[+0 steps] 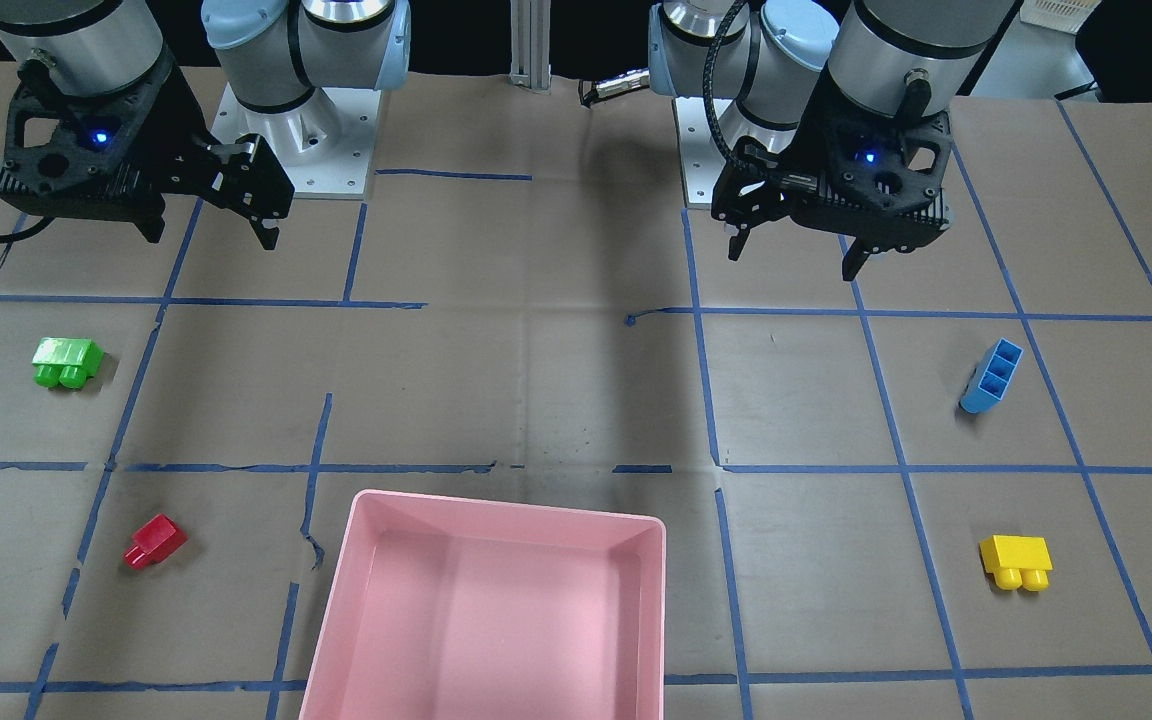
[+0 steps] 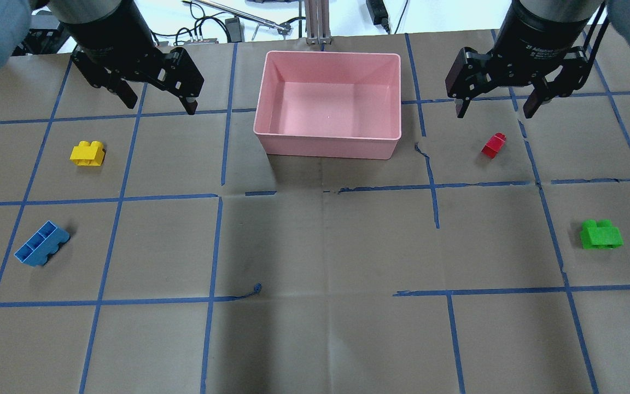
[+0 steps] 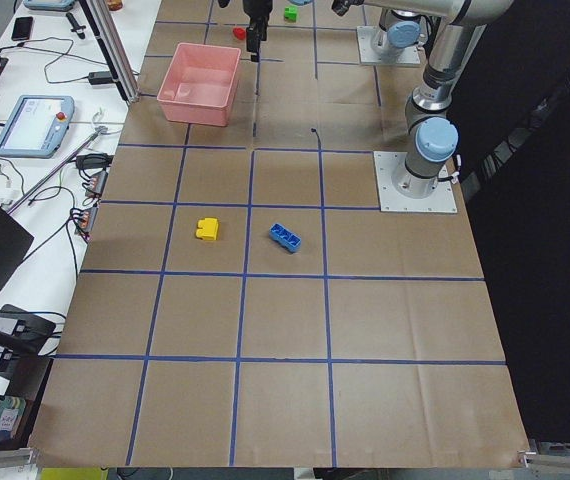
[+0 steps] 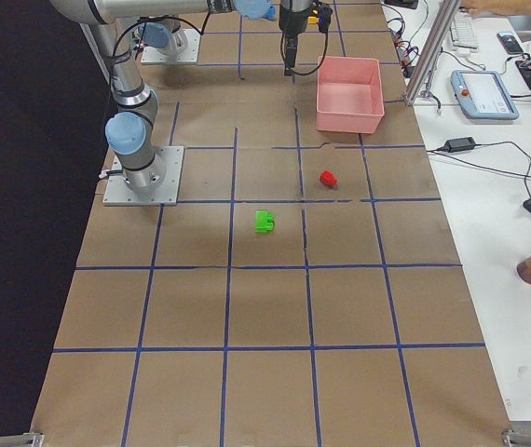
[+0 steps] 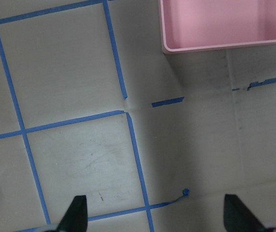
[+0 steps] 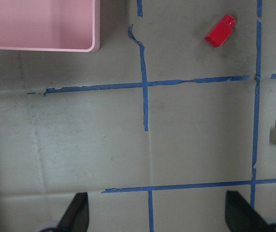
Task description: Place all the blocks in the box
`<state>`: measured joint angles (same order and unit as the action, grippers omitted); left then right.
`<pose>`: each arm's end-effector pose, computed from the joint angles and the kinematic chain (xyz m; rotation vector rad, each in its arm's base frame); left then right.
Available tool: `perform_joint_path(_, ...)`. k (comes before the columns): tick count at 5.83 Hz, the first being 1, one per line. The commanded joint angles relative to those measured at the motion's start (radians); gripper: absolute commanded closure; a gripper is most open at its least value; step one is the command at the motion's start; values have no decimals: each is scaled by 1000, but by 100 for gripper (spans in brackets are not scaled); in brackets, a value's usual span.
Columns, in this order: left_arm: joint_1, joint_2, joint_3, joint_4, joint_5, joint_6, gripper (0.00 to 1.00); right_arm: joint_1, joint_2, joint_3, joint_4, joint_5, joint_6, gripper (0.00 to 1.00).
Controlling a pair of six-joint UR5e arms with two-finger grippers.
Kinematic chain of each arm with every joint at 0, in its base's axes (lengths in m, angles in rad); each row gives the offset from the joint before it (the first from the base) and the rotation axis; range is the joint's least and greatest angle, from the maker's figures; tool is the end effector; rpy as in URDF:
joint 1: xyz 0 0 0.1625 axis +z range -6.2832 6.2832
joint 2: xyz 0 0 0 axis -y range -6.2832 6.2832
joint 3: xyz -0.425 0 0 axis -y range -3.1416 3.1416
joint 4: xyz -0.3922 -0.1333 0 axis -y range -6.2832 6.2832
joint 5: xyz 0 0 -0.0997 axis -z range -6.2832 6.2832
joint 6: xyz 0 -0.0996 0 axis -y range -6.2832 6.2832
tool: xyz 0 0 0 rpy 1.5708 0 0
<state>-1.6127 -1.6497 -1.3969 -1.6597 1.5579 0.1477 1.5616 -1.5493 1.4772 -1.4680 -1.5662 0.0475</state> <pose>-0.1564 -0.5181 0.5244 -0.2963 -3.1150 0.0106 0.1292 -0.4981 0.5130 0.0890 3.1360 0.0483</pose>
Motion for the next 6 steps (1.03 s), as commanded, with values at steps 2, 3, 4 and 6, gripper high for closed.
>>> perform_joint_path(2, 5, 1, -1, 0, 4, 4, 1, 0, 0, 2, 0, -2, 0, 0)
perform_joint_path(3, 5, 4, -1, -2, 5, 4, 1, -2, 2, 0, 0, -3, 0, 0)
perform_joint_path(4, 5, 4, -2, -2, 5, 4, 1, -2, 3, 0, -2, -5, 0, 0)
perform_joint_path(6, 7, -4, -16, 0, 2, 24, 1, -2, 11, -11, -14, 1, -14, 0)
